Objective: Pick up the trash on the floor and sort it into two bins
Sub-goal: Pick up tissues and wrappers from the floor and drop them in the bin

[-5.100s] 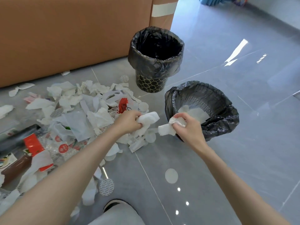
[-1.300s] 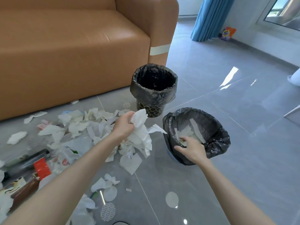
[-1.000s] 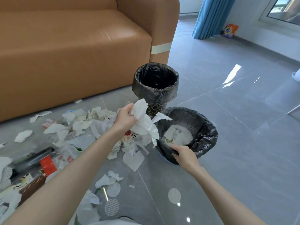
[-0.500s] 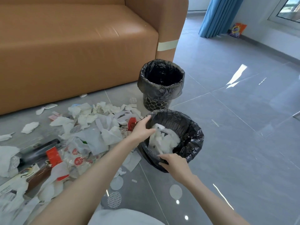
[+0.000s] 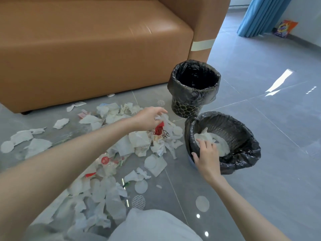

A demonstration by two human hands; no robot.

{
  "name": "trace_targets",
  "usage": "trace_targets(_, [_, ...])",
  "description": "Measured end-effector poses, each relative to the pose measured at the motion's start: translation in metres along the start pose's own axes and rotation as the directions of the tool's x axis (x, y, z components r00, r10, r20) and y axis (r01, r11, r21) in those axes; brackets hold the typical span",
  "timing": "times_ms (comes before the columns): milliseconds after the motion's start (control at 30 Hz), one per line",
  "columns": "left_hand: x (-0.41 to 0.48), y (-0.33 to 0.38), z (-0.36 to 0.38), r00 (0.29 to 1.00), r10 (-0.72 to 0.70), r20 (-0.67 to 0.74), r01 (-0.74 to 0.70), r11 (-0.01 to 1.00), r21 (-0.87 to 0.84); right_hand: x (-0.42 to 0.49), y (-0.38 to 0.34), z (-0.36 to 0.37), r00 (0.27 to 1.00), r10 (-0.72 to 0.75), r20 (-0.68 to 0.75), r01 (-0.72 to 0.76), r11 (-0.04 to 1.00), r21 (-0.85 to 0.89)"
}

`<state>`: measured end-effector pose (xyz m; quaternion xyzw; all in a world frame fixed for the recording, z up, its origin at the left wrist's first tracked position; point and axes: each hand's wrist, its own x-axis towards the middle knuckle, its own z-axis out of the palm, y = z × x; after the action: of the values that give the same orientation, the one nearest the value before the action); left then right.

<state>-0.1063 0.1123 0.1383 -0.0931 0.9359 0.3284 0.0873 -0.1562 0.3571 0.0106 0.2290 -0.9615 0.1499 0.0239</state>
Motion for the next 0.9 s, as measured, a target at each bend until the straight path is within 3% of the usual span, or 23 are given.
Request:
trace_targets(67, [-0.012, -0.013, -0.006, 1.0, -0.003, -0.004, 0.003, 1.0, 0.024, 0.004, -0.024, -0.002, 0.995, -0.081, -0.058, 0.084, 0.995, 0.056])
trace_targets(167, [-0.031, -0.042, -0.01, 0.996, -0.072, -0.062, 0.073, 0.997, 0.024, 0.011, -0.062, 0.002, 0.985, -0.168, -0.034, 0.171, 0.973, 0.152])
trace_targets(267, [-0.053, -0.083, -0.002, 0.979, -0.181, -0.092, 0.176, 0.983, -0.057, 0.014, -0.099, 0.021, 0.963, -0.25, 0.105, 0.212, 0.936, 0.283])
trace_targets(367, [-0.083, -0.132, 0.024, 0.943, -0.305, -0.135, 0.277, 0.942, -0.188, 0.005, -0.131, 0.052, 0.881, -0.355, 0.313, 0.228, 0.898, 0.377])
trace_targets(533, [-0.131, -0.199, 0.1, 0.885, -0.457, -0.092, 0.415, 0.863, -0.289, -0.019, -0.163, 0.115, 0.724, -0.426, 0.543, 0.283, 0.901, 0.329])
trace_targets(733, [-0.154, -0.246, 0.174, 0.85, -0.517, 0.102, 0.525, 0.845, -0.098, -0.04, -0.169, 0.181, 0.604, -0.342, 0.72, 0.353, 0.925, 0.143])
trace_targets(800, [-0.153, -0.25, 0.193, 0.843, -0.528, 0.103, 0.535, 0.844, -0.047, -0.045, -0.164, 0.196, 0.592, -0.332, 0.734, 0.359, 0.925, 0.129])
trace_targets(900, [-0.151, -0.254, 0.216, 0.858, -0.513, 0.02, 0.513, 0.858, 0.005, -0.046, -0.158, 0.209, 0.65, -0.363, 0.667, 0.395, 0.912, 0.111])
